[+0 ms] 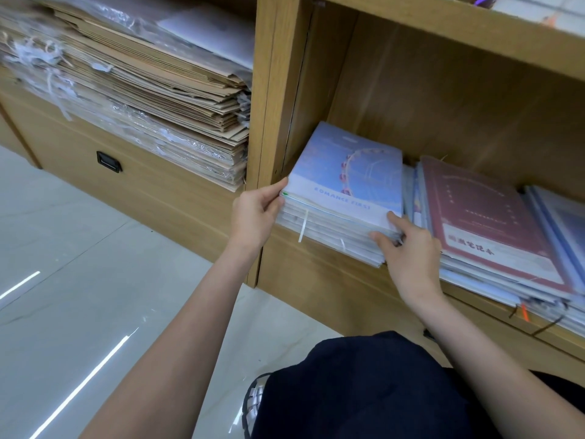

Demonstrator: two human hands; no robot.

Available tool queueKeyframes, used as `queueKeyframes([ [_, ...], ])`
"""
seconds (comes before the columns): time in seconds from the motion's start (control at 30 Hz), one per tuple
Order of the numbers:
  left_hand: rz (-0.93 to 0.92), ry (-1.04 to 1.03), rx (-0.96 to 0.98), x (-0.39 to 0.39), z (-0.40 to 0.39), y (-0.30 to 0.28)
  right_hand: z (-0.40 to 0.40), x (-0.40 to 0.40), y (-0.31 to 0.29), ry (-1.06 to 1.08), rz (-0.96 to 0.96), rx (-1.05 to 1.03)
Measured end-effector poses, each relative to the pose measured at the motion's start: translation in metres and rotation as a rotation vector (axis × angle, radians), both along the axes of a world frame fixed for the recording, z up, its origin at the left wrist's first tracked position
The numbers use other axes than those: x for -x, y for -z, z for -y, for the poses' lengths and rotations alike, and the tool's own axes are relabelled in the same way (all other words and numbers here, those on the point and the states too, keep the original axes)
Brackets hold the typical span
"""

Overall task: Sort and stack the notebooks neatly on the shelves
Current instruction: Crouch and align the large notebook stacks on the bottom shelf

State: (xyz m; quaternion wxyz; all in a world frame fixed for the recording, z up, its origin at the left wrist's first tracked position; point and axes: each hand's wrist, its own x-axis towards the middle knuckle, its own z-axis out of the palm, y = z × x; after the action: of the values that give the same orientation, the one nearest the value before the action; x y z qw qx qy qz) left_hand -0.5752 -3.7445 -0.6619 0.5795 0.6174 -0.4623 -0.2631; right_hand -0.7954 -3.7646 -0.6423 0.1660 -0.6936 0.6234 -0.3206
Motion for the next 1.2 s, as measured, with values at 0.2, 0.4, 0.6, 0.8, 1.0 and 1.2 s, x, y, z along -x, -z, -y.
queueKeyframes([
  [0.2, -0.025, 0.007, -0.006, 0.000, -0.002, -0.003, -0.006, 0.001, -0.010, -0.040, 0.024, 0.029],
  [0.4, -0.075, 0.176, -0.160, 0.005, -0.015, 0.014, -0.016, 0.000, -0.009, -0.139, 0.025, -0.212],
  [0.6, -0.033, 0.109, -0.151, 0.002, -0.013, 0.012, -0.015, -0.002, -0.005, -0.128, -0.015, -0.212],
  [0.8, 0.031, 0.075, -0.184, -0.004, -0.007, 0.010, -0.014, 0.002, -0.001, -0.111, -0.091, -0.170],
  [1.0, -0.031, 0.123, -0.196, 0.001, -0.010, 0.008, -0.013, 0.002, 0.001, -0.104, -0.133, -0.145],
  [1.2, 0.062, 0.144, -0.214, -0.002, -0.008, 0.010, -0.013, 0.003, -0.002, -0.098, -0.106, -0.161],
])
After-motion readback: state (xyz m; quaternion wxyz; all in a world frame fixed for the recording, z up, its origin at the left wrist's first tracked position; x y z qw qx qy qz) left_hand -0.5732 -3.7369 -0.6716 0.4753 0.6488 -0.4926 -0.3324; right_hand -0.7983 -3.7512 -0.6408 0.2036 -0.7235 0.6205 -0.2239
